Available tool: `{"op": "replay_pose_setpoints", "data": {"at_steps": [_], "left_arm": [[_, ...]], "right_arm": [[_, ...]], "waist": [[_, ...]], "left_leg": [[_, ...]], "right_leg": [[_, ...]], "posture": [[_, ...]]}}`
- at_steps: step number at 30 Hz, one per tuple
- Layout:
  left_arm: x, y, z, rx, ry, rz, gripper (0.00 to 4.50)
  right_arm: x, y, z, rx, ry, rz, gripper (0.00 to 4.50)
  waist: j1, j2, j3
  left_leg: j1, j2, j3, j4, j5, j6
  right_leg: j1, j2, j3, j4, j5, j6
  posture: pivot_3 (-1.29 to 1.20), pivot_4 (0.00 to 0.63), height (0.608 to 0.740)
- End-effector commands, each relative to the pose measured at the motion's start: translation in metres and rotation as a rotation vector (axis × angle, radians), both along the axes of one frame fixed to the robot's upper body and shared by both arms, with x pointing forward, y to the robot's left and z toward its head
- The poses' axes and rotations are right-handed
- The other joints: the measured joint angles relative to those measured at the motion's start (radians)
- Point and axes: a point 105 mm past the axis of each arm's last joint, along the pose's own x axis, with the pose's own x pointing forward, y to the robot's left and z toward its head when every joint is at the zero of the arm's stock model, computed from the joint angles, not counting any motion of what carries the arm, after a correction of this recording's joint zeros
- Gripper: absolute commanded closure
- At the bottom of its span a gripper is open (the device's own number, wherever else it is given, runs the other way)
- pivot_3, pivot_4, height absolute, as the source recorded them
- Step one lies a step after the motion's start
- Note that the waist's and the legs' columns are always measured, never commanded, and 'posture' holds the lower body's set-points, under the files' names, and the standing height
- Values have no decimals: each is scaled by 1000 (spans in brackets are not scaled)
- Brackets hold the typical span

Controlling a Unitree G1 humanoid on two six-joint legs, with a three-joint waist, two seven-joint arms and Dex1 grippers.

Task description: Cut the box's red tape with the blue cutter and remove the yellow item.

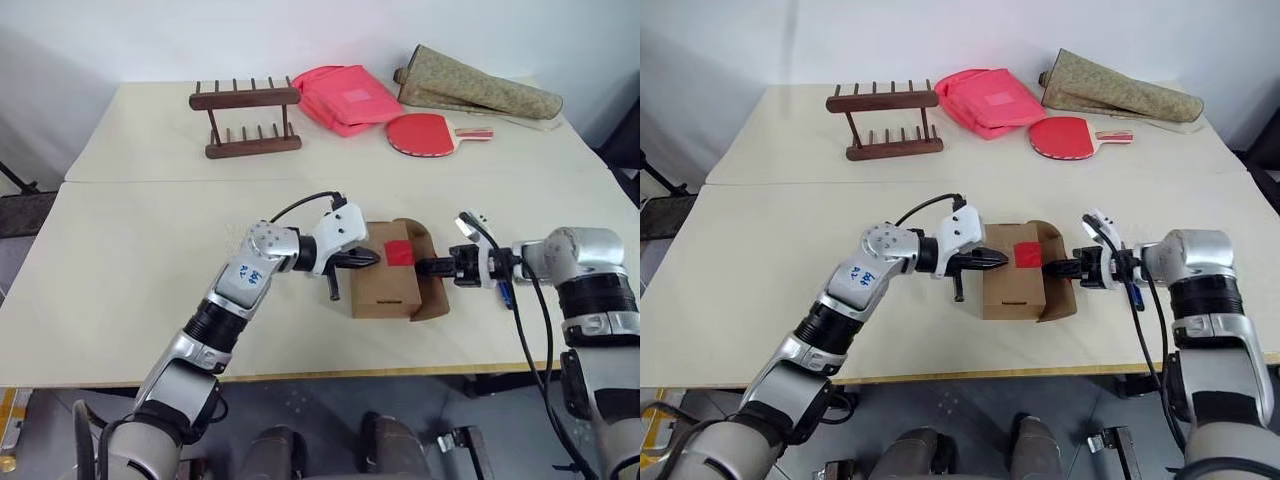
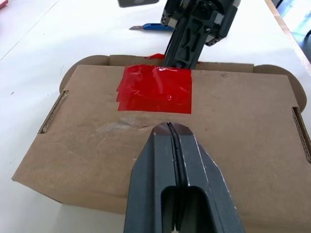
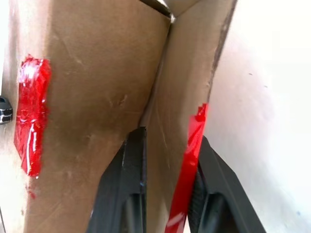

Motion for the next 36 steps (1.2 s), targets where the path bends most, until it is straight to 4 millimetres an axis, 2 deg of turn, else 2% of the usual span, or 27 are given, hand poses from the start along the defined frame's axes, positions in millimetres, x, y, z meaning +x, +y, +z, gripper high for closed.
{"op": "replay_pose_setpoints", "data": {"at_steps": [1, 2, 5, 6, 9, 13, 19, 23, 26, 29, 32, 36], "left_arm": [[-3, 10, -20, 45, 58, 16, 4500], [-4, 11, -20, 43, 57, 11, 4500], [-12, 13, -19, 23, 57, -46, 4500], [-15, 14, -20, 17, 54, -63, 4500], [-24, 14, -21, -7, 69, -118, 4500], [-27, 10, -26, -61, 83, -147, 4500], [-18, -18, -28, -135, 56, -112, 4500], [-14, -49, -22, -220, 25, -99, 4500], [-14, -63, -16, -280, 9, -95, 4500], [-14, -69, -15, -319, 4, -76, 4500], [-16, -65, -22, -330, 13, -55, 4500], [-16, -52, -31, -319, 11, -14, 4500]], "right_arm": [[-7, 7, -21, -29, 93, 46, 3320], [-7, 7, -21, -33, 96, 50, 3320], [-6, 7, -15, -30, 106, 52, 4273], [-6, 7, -13, -21, 109, 46, 4460], [-8, 5, -1, -6, 117, 40, 4460], [-9, -2, 32, -7, 109, -11, 4460], [-13, -17, 71, -88, 33, -44, 4460], [-17, -26, 105, -165, -44, -35, 4460], [-24, -27, 125, -243, -72, -4, 4460], [-28, -29, 136, -318, -81, 5, 4460], [-28, -20, 145, -334, -92, 35, 4460], [-31, -11, 140, -392, -78, 90, 4460]], "waist": [[-5, -1, 0], [-6, -1, 0], [-10, -1, 0], [-10, -1, 0], [-9, -1, 0], [1, 1, 1], [44, 3, 2], [48, 5, 3], [44, 5, 3], [41, 4, 3], [40, 4, 3], [41, 4, 4]], "left_leg": [[1, 0, 0, 0, 0, 0], [2, 0, 0, 0, 0, -1], [4, 0, 0, -2, -1, -1], [5, 0, 0, -3, -1, -2], [5, 1, -1, -4, -1, -3], [4, 1, -2, -3, -1, -3], [-6, -2, -6, 2, -1, -3], [-9, -5, -5, 2, 0, -1], [-14, -6, -3, 1, 0, 0], [-14, -5, 0, -2, 0, 0], [-15, -3, 2, -4, 0, 0], [-15, -2, 2, -4, 0, 0]], "right_leg": [[0, 0, 0, 2, 0, 0], [0, 0, 0, 3, 0, 0], [1, 0, 1, 4, 0, -1], [1, 0, 1, 4, -1, -1], [1, 0, 0, 4, -1, -2], [0, -1, 0, 4, -1, -3], [-5, -3, -1, 3, -1, -2], [-7, -5, 0, 2, -1, -2], [-12, -5, 0, 0, -1, -1], [-16, -5, -1, 0, 0, -1], [-18, -3, -2, -1, 0, -1], [-19, -3, -1, -1, -1, -1]], "posture": [[0, 150, 740], [0, 150, 740], [0, 150, 740], [0, 150, 740], [0, 150, 740], [0, 150, 740], [0, 150, 740], [0, 150, 740], [0, 150, 740], [0, 150, 740], [0, 150, 740], [0, 150, 740]]}}
